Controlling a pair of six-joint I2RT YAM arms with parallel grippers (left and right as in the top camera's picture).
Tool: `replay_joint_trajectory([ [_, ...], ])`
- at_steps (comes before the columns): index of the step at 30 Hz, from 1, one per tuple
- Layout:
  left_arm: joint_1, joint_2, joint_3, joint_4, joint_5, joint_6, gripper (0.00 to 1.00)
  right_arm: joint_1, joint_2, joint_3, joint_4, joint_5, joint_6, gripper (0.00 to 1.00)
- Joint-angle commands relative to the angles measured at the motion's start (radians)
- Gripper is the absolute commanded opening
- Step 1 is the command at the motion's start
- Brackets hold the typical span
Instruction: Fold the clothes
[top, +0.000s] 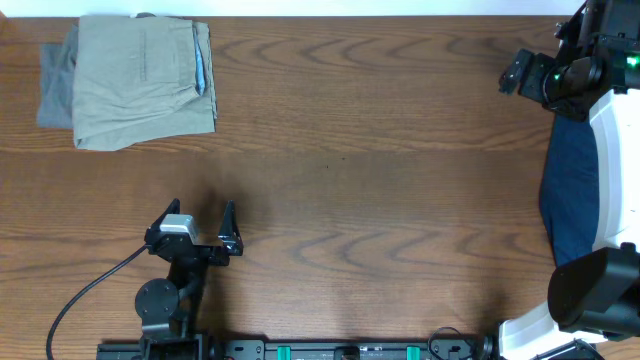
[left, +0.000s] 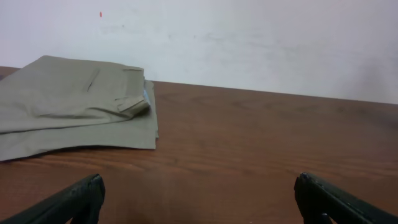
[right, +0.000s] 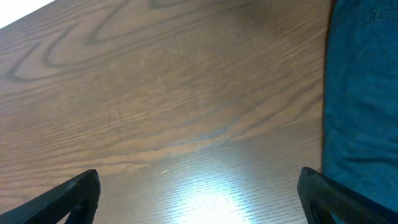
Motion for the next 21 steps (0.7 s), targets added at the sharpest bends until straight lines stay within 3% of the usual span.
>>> replay_joint_trajectory([
  [1,-0.004,0.000,-0.014,-0.041,0.002,0.005,0.98,-0.005,-0.002,0.004,0.000,-0.004,0.008,0.99],
  [21,-0.004,0.000,-0.014,-0.041,0.002,0.005,0.98,0.027,-0.064,0.004,0.000,-0.004,0.008,0.99],
])
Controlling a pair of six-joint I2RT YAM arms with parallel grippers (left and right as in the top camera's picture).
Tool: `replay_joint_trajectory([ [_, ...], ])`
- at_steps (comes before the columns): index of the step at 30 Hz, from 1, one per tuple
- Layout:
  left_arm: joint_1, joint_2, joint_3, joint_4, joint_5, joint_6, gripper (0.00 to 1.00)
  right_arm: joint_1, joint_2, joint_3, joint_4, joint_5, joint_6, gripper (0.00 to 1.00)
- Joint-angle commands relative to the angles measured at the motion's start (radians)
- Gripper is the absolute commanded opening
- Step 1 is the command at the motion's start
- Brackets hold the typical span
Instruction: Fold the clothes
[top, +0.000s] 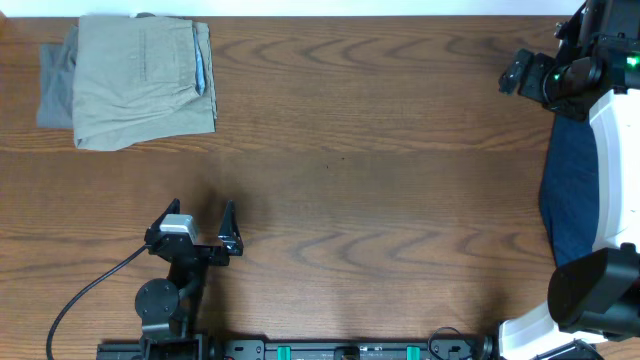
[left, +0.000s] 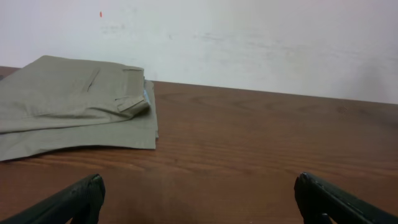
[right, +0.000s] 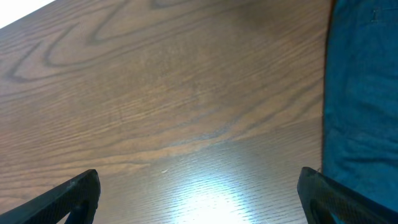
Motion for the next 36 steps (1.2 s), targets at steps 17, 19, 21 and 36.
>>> replay_joint_trajectory([
  [17,-0.004,0.000,-0.014,-0.041,0.002,0.005,0.98,0.108,-0.608,-0.125,0.056,0.041,-0.034,0.99],
  [19,-0.004,0.000,-0.014,-0.041,0.002,0.005,0.98,0.112,-0.703,-0.254,0.158,0.040,-0.034,0.99],
  [21,-0.004,0.000,-0.014,-0.041,0.002,0.005,0.98,0.129,-0.805,-0.397,0.263,0.040,-0.034,0.99],
  [36,-0.004,0.000,-0.014,-0.041,0.002,0.005,0.98,0.189,-1.514,-1.325,0.854,-0.024,-0.034,0.99],
])
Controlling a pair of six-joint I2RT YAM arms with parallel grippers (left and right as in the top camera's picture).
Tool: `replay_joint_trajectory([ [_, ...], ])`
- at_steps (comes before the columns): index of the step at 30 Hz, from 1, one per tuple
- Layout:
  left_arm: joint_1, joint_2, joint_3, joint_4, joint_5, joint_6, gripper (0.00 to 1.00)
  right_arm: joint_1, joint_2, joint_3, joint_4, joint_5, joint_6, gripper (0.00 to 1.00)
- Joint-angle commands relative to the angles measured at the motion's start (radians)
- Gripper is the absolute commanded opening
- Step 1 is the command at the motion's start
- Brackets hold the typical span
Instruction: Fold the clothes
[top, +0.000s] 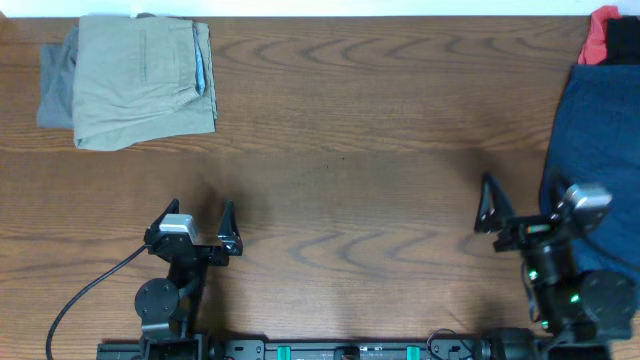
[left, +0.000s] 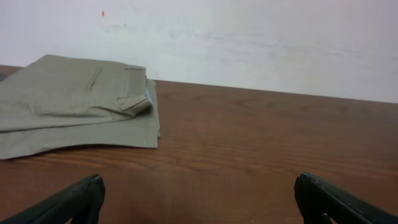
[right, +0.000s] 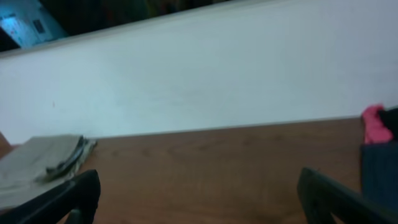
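A folded khaki garment (top: 140, 80) lies on a grey one (top: 55, 90) at the table's far left corner; it also shows in the left wrist view as the khaki stack (left: 74, 99) and, far off, in the right wrist view (right: 43, 163). A dark blue garment (top: 600, 140) lies spread along the right edge. My left gripper (top: 200, 225) stands open near the front left, nothing between its fingers (left: 81, 196). My right gripper (top: 518, 208) stands open at the front right, beside the blue garment's left edge, and it is empty too.
A red and black cloth (top: 608, 28) sits at the far right corner, seen as a pink cloth (right: 373, 124) from the right wrist. A white wall (left: 249, 43) rises behind the wooden table (top: 360, 140). A black cable (top: 90, 285) trails from the left arm.
My right arm has gone from the far right corner to the front right, gripper still open. The blue garment and the red and black cloth now show uncovered. The left arm is unchanged.
At both earlier moments my right arm reached over the far right corner, its open gripper looking down at the table beside the blue cloth, and my left gripper sat open at the front. Now both arms are at the front, open and empty.
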Motion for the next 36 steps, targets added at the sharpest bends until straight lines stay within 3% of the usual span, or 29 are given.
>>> replay_joint_trajectory([
  [1,-0.004,0.000,-0.018,-0.032,0.010,0.003,0.98,0.010,-0.090,-0.130,0.045,-0.009,-0.011,0.99],
  [16,-0.004,0.000,-0.018,-0.032,0.010,0.003,0.98,0.010,-0.294,-0.507,0.340,-0.004,-0.124,0.99],
  [25,-0.004,0.000,-0.018,-0.032,0.010,0.003,0.98,0.006,-0.294,-0.506,0.158,0.066,-0.160,0.99],
  [36,-0.004,0.000,-0.018,-0.032,0.010,0.003,0.98,0.006,-0.294,-0.506,0.152,0.074,-0.160,0.99],
])
